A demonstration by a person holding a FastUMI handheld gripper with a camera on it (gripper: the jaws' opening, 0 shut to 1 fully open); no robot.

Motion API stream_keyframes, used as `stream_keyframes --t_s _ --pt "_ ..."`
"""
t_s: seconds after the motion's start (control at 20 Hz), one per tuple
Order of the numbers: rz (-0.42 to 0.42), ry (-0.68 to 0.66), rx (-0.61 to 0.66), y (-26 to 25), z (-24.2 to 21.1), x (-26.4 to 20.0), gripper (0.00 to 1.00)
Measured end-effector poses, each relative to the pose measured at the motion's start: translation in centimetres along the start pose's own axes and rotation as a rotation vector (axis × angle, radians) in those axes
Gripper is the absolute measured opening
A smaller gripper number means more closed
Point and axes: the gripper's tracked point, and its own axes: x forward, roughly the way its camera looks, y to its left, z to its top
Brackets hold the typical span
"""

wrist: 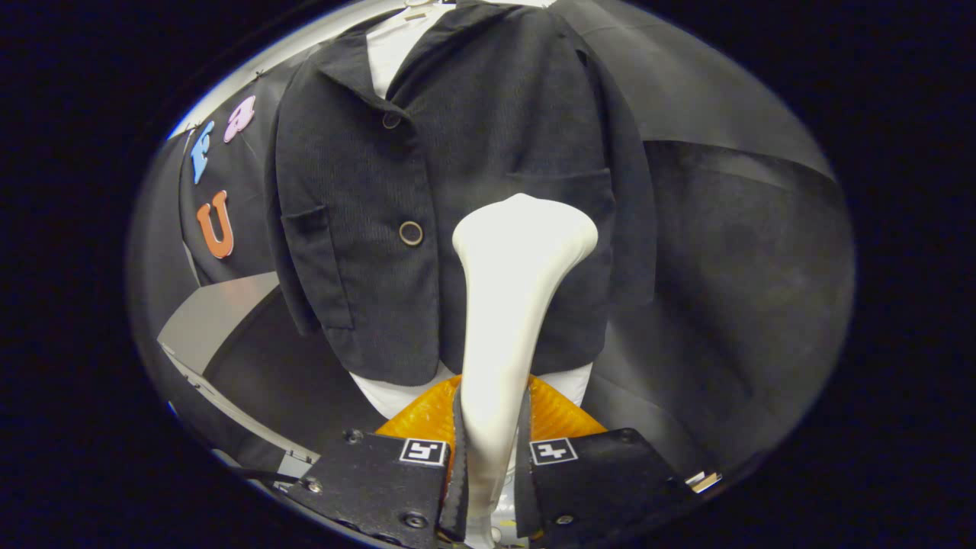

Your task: Iron the clothes twice with a garment steamer, once on the left side and once on the right side.

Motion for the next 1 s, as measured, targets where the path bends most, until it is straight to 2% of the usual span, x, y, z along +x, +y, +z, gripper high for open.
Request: stream_keyframes --t_s 0.6,1.0 --pt "-0.007 0.156 0.050 0.0 -8.9 1.5 0.27" --pt "-0.016 0.236 0.069 0.0 -12.6 2.2 0.27"
